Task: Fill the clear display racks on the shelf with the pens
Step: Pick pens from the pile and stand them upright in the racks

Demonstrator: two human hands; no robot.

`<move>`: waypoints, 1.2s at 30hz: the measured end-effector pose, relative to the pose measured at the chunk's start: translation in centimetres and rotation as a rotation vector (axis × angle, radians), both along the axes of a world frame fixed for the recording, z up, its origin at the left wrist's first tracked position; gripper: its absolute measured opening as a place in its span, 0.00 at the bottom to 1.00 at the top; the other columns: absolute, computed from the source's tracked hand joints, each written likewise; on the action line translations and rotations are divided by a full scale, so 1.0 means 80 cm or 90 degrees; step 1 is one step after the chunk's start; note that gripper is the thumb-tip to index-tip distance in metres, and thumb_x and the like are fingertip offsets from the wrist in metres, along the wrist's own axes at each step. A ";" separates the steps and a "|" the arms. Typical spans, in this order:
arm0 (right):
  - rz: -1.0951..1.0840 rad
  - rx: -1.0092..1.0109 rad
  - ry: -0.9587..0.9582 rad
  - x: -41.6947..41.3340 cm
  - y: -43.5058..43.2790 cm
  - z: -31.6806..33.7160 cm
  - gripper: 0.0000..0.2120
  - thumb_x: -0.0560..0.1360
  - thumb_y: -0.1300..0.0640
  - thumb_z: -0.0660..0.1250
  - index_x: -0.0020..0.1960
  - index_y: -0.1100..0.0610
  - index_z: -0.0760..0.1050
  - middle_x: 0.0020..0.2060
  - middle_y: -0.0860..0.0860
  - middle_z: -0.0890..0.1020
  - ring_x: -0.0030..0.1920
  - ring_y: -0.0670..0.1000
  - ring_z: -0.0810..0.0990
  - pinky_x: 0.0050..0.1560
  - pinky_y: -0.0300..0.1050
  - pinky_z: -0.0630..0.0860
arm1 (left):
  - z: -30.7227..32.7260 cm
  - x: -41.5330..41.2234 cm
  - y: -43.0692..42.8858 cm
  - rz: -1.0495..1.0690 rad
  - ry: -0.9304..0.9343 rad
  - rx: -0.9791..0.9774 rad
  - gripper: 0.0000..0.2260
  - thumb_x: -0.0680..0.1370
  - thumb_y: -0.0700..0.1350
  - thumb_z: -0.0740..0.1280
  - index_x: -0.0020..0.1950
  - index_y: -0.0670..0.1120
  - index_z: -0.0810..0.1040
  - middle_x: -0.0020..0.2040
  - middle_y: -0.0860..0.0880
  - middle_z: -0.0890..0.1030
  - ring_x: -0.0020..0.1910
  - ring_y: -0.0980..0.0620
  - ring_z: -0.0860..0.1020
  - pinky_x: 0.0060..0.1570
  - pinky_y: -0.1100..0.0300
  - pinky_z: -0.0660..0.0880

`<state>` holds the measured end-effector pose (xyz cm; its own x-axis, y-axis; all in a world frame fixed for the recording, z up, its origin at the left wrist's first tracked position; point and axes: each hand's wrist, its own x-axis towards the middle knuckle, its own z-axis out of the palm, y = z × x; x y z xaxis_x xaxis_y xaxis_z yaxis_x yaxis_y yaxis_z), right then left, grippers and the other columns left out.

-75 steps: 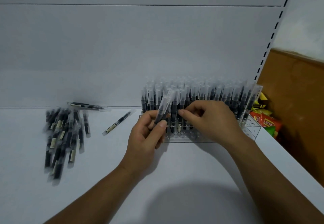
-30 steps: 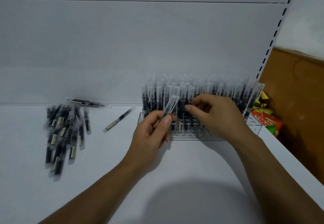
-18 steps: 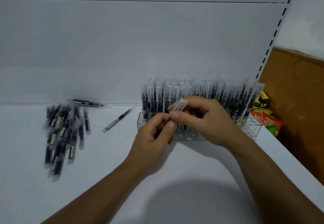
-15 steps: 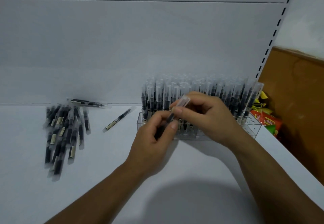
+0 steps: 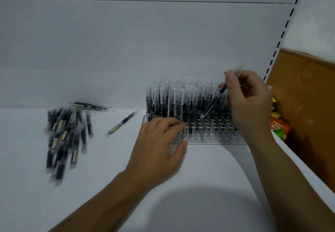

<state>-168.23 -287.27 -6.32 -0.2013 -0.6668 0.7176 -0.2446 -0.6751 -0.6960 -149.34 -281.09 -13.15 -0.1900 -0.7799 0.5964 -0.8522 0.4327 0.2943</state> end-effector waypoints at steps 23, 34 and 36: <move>-0.026 0.191 0.476 -0.001 -0.008 -0.018 0.10 0.75 0.43 0.68 0.37 0.46 0.74 0.30 0.42 0.78 0.33 0.43 0.77 0.34 0.42 0.74 | 0.002 0.001 0.000 -0.008 0.001 0.019 0.17 0.76 0.53 0.63 0.64 0.52 0.77 0.60 0.58 0.76 0.62 0.58 0.69 0.63 0.65 0.58; -0.034 0.221 0.502 0.019 0.046 0.003 0.08 0.76 0.42 0.65 0.41 0.42 0.78 0.32 0.38 0.80 0.34 0.39 0.78 0.35 0.37 0.75 | 0.031 0.067 0.015 -0.003 0.154 -0.032 0.12 0.78 0.51 0.63 0.60 0.56 0.78 0.56 0.64 0.76 0.59 0.65 0.71 0.60 0.64 0.67; 0.060 0.199 0.539 0.057 0.060 0.003 0.07 0.77 0.43 0.64 0.41 0.40 0.77 0.34 0.36 0.79 0.38 0.36 0.77 0.37 0.34 0.72 | 0.032 0.101 0.022 0.050 0.142 -0.021 0.12 0.78 0.52 0.63 0.60 0.55 0.78 0.55 0.64 0.76 0.57 0.66 0.72 0.58 0.64 0.67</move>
